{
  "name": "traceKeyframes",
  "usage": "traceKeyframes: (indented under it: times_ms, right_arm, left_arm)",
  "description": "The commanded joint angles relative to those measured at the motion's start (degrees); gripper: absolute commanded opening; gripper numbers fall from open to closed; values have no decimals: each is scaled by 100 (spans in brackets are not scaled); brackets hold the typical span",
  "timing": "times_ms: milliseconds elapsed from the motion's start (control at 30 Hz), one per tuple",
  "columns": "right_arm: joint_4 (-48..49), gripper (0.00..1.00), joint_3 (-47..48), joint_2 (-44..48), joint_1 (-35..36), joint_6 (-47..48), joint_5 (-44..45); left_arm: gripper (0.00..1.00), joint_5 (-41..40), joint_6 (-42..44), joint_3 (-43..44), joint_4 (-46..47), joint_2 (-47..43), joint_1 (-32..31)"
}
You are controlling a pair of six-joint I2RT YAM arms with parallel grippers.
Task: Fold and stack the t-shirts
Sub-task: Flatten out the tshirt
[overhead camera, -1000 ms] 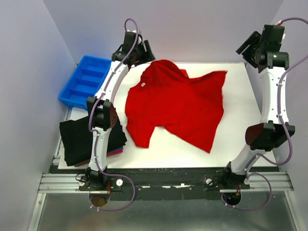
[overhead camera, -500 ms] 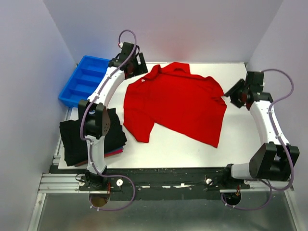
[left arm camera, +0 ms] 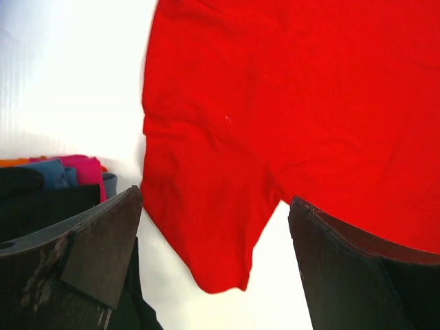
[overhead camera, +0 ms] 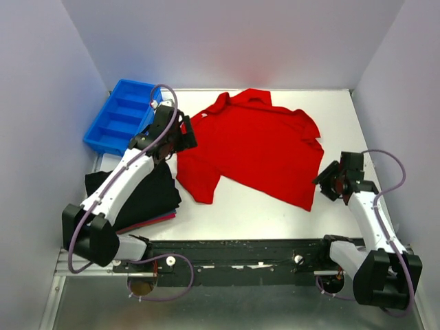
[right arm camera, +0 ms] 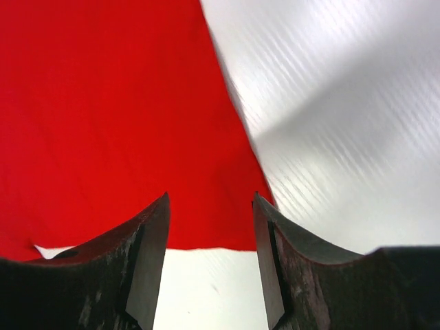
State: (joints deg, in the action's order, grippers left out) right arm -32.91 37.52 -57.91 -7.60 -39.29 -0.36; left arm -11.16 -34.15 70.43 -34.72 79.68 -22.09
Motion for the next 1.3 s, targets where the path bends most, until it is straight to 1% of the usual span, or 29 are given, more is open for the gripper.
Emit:
traceKeyframes:
  times_ms: [0,33,100,200,300,567,667,700,767,867,933,967,1067,1167,1200,1267]
  right_arm:
    - [293,60,-744,358,-5,-167,-439]
    - [328,60,-885,385,-5,-176,-430]
    - [355,55,-1027,333,-14,-149,-377]
    - [346,54,-1045,158,-5,-88,-360]
    - [390,51,-1036,-18,-5,-97,-465]
    - [328,49,-1071,-379,-5,-176,-658]
    - [390,42,-1115,-379,-5,-211,-623]
    - [408,42,-1124,-422,-5,-228,-623]
    - [495,36,-1176,-519,-5,-246,-693]
    - [513,18,-1107,-669,-5,-202,-720]
    - [374,4,-923,-687,-14,-202,-650]
    - [303,1,-756,-678,-5,-159,-580]
    - [-91,1,-151,-713,-14,-123,-203]
    - [-382,1,500,-774,-92,-105,255]
    - [-444,1,624,-783,-197,-114,334]
    - [-445,1,844,-827,-504,-132,221]
  left_arm:
    - [99,492,-83,-346,361,-716,-41]
    - [99,457,-74,-390,308,-839,-41]
    - [99,352,-48,-539,299,-1050,-41]
    - [99,176,-39,-636,246,-1209,-41]
    - [99,175,-56,-698,238,-1236,-41]
    - [99,44,-320,-637,18,-1086,-41]
    - [99,-123,-390,-557,-96,-1051,-41]
    - [99,-176,-434,-531,-140,-1051,-41]
    - [98,-264,-539,-504,-202,-1042,-41]
    - [97,-159,-636,-583,-132,-1095,-41]
    - [96,-36,-654,-688,-9,-1121,-41]
    - [95,8,-672,-724,35,-1113,-41]
    - [92,149,-768,-821,44,-999,-50]
    - [91,44,-848,-891,53,-911,-181]
    - [91,-26,-865,-917,62,-902,-243]
    - [91,-79,-883,-961,105,-814,-348]
